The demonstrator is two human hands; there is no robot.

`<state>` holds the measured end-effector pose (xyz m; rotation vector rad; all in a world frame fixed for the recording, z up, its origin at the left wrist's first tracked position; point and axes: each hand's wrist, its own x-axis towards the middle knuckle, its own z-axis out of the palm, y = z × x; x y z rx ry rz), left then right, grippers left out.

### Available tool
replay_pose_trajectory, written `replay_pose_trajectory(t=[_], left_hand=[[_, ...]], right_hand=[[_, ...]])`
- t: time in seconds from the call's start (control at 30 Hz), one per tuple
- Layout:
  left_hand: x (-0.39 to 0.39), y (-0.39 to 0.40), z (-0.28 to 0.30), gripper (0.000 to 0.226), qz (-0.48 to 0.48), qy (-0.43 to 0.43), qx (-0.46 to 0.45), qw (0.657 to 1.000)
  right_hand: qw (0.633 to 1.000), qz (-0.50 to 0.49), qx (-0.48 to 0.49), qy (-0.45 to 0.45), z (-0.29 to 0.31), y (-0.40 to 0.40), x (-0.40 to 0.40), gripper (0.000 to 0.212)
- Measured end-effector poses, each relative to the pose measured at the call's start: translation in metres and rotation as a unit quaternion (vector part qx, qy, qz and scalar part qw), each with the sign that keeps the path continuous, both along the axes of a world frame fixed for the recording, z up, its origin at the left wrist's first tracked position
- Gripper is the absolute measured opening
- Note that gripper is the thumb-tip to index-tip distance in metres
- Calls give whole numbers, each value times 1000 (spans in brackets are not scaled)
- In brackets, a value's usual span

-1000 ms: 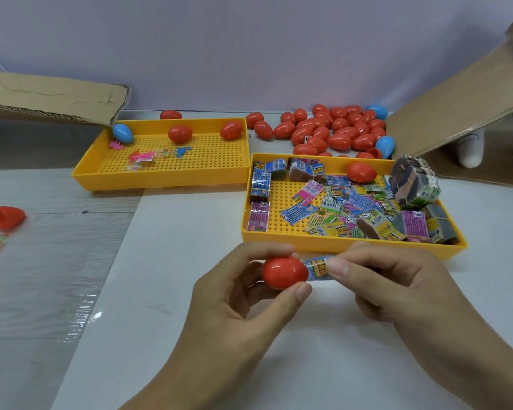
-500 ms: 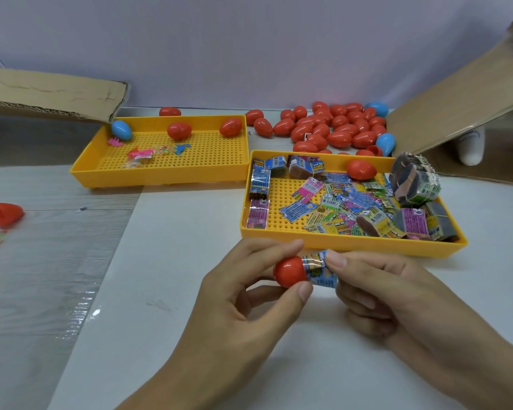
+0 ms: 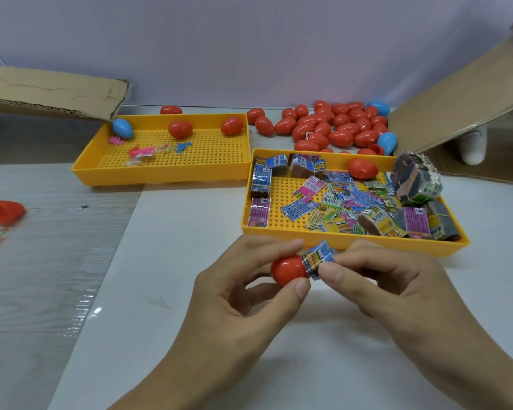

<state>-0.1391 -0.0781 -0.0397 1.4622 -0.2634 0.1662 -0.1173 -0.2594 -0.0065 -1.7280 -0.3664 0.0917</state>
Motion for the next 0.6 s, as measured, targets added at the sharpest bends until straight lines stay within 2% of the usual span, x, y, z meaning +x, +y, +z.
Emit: replay_pose_trajectory(t=[0.17,0.43,0.6], left_hand=[[0,1,0,40,-2,-2,2,1000],[0,-3,0,41,18,-31,34,999],[0,-3,0,40,34,-41,48,997]], right_hand=[[1000,-5,-8,26,2,1,-1,25],[990,-19,66,126,5,5,-2,23],[994,-4,55,96,8,6,-3,22]])
